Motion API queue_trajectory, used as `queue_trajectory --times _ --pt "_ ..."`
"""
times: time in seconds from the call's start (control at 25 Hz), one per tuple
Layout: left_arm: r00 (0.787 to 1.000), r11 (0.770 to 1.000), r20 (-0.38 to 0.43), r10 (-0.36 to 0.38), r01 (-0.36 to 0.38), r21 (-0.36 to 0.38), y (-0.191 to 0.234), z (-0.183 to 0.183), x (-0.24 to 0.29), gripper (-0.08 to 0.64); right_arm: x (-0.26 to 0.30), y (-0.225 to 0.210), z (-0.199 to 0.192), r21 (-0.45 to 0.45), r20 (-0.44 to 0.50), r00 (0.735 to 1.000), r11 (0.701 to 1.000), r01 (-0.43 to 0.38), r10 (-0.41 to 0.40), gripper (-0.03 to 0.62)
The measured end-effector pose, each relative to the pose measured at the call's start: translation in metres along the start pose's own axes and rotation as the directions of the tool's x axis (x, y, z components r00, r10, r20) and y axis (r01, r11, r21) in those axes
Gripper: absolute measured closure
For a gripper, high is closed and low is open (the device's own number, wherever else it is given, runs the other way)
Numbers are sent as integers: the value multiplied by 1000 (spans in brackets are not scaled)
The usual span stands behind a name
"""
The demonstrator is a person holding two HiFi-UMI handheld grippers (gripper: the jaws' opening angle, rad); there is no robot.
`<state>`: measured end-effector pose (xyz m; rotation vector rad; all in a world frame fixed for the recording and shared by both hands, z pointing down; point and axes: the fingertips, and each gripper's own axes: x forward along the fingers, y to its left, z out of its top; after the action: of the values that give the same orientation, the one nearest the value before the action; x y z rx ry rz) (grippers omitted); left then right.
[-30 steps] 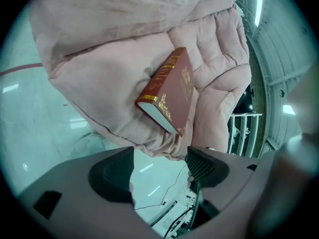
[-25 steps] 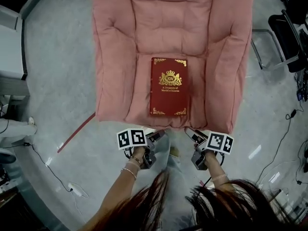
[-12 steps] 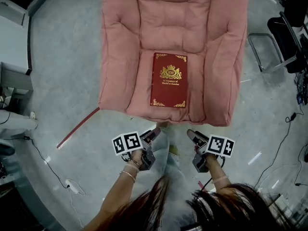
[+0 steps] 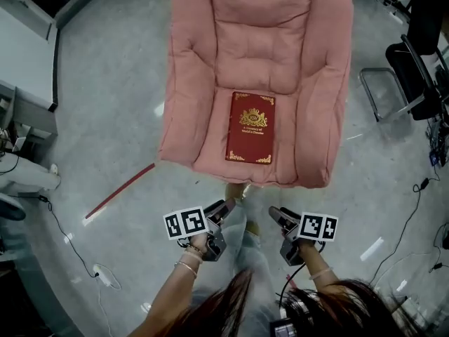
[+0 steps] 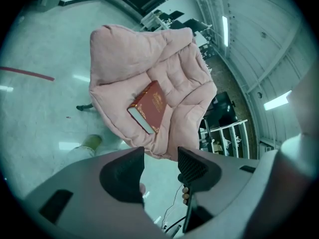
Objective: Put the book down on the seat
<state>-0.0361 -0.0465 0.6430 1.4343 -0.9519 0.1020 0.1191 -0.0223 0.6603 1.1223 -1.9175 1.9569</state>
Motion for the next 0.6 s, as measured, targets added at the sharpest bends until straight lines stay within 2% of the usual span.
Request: queue_trajectory --times 0.12,0.36,0.48,0.6 --pt "1000 1000 10 -9 9 10 -9 -7 -15 345 -13 14 -9 -18 -12 1000 1000 -18 18 325" --pt "997 998 51 -58 59 -27 -36 -17 -47 345 -37 39 -23 -48 -13 999 998 -36 35 331" --pt "997 998 49 -66 67 -15 -52 -21 -62 356 -50 56 -26 -70 8 999 996 -46 47 358" --pt "996 997 47 -78 78 13 -70 -22 -73 364 -60 73 -24 -86 39 997 994 -69 73 359"
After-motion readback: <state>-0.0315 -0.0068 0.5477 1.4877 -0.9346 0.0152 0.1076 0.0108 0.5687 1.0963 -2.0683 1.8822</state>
